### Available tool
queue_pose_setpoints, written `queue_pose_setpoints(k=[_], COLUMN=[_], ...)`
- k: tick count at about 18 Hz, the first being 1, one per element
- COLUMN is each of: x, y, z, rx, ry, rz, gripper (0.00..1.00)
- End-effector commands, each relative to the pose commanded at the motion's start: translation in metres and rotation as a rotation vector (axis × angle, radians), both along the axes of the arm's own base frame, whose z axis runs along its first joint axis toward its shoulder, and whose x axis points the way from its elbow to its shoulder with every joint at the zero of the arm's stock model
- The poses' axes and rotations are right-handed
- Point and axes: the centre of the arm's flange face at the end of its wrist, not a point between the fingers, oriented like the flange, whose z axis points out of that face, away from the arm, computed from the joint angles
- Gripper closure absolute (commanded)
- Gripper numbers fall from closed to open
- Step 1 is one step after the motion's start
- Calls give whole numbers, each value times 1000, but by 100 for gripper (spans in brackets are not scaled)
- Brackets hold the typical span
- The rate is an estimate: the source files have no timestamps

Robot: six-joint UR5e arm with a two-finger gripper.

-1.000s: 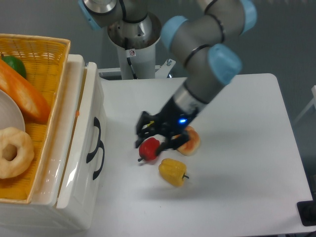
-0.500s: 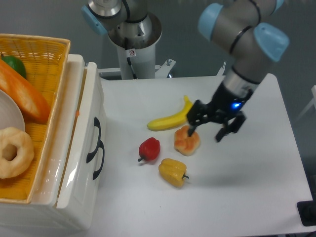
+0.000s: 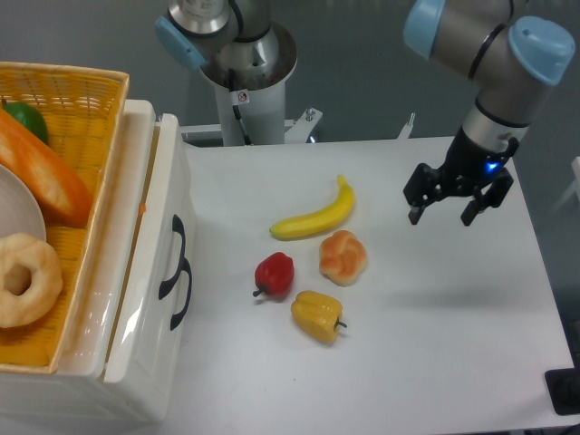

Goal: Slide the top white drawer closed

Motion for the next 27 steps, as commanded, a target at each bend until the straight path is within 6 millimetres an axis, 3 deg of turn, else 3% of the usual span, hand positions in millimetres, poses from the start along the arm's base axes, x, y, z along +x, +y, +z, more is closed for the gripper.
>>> queue_pose_setpoints(k=[6,13,16,24,27], x=[-14,-35,-38,-57,-62], y=[-15,-53,-62,-64,-74], z=[-8,-13,-18,-45,-53], rx=[-2,-9,-100,-135,-177], ry=[46,108,149,215,230], rz=[-71,-182,-326,-453,-573], gripper=[0,0,0,0,0])
